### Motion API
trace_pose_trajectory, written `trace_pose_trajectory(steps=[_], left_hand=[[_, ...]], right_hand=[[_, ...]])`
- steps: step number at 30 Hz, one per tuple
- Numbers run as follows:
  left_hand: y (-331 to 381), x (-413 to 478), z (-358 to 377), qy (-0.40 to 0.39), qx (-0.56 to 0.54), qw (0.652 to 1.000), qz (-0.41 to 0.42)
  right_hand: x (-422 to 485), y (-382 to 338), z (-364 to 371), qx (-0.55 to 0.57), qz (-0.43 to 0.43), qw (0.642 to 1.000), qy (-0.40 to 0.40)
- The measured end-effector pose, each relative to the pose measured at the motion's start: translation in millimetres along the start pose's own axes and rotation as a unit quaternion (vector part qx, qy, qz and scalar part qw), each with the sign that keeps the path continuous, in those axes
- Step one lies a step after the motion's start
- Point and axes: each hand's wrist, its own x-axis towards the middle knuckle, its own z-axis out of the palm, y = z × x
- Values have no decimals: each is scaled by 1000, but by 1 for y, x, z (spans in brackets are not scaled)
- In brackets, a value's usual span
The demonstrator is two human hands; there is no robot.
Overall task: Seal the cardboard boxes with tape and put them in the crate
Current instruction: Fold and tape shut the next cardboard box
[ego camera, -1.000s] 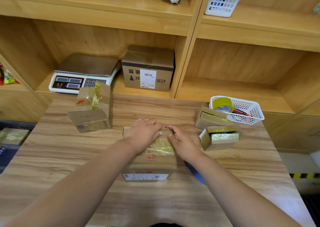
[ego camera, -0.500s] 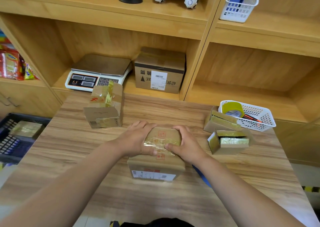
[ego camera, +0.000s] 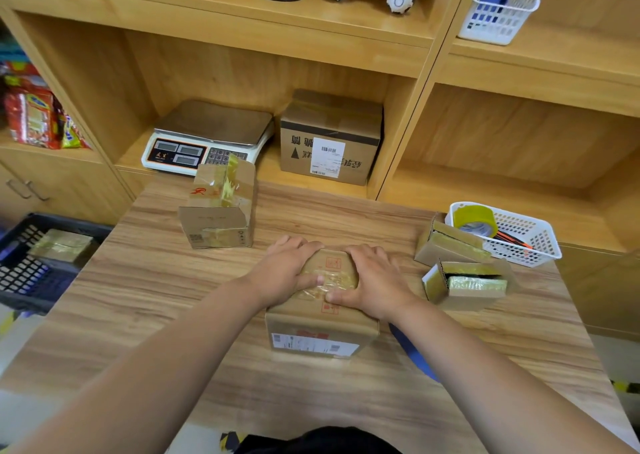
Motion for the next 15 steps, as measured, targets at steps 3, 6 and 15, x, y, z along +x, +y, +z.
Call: trace_pose_trajectory(steps=[3,6,15], left_hand=[[1,0,1,23,-12,1000,-1],[0,-1,3,33,-13,999,-2],[0,0,7,62,-29,998,-3]], right_hand=[[1,-3,1,-4,7,1000,16],[4,-7,5,0,34,998,52],[5,-17,7,-3,81,992,95]])
